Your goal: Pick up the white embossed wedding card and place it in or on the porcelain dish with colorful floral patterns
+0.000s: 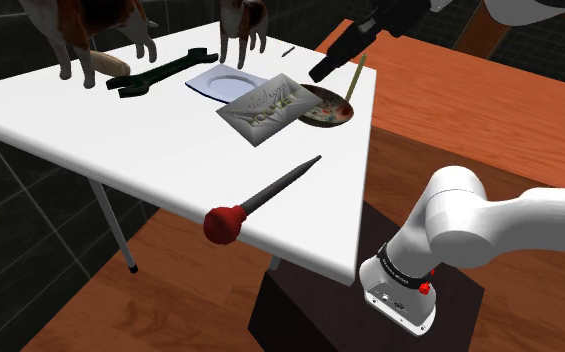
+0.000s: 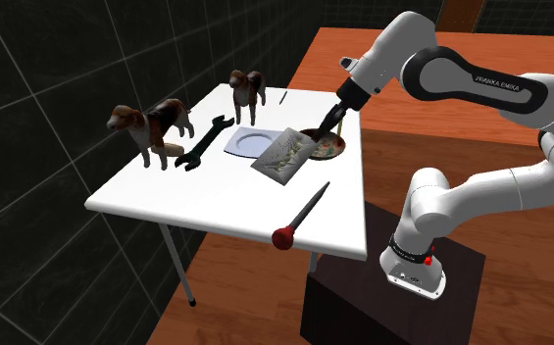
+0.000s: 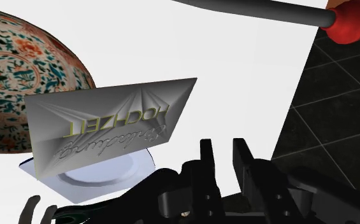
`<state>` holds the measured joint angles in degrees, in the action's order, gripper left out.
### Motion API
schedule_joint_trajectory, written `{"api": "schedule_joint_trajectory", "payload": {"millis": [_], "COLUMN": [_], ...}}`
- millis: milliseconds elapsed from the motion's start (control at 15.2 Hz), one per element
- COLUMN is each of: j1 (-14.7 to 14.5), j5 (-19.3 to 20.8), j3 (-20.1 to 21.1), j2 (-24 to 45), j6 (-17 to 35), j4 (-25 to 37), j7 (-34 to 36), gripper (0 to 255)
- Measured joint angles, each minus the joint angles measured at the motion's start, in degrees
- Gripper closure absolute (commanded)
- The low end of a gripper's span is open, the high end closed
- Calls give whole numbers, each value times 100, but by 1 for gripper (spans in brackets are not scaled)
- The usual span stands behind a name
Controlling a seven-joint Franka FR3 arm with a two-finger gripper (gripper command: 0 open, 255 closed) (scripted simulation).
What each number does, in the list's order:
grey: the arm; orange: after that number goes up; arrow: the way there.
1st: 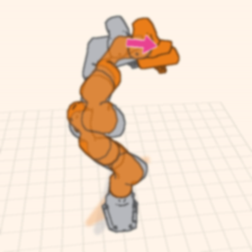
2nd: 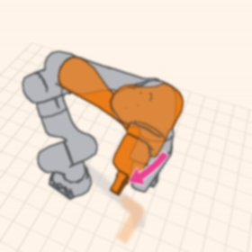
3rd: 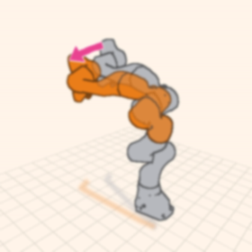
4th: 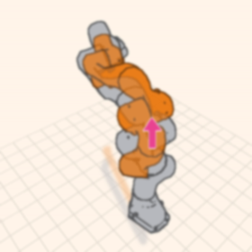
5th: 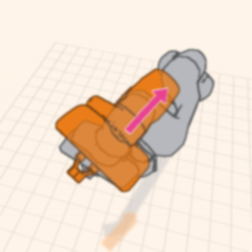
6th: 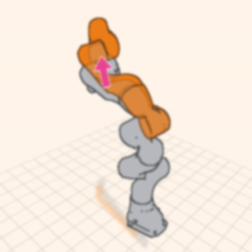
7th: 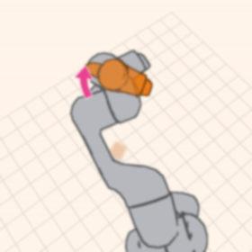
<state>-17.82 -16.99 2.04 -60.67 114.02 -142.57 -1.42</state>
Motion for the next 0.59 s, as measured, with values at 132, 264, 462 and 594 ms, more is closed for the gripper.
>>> {"api": "schedule_joint_trajectory", "payload": {"millis": [132,264,462,594], "j1": [0,0,0,-11], "j5": [0,0,0,-51], "j3": [0,0,0,-160], "j2": [0,0,0,19], "j6": [0,0,0,-39], "j4": [0,0,0,11], "j7": [0,0,0,-57], "gripper": [255,255,0,0]}}
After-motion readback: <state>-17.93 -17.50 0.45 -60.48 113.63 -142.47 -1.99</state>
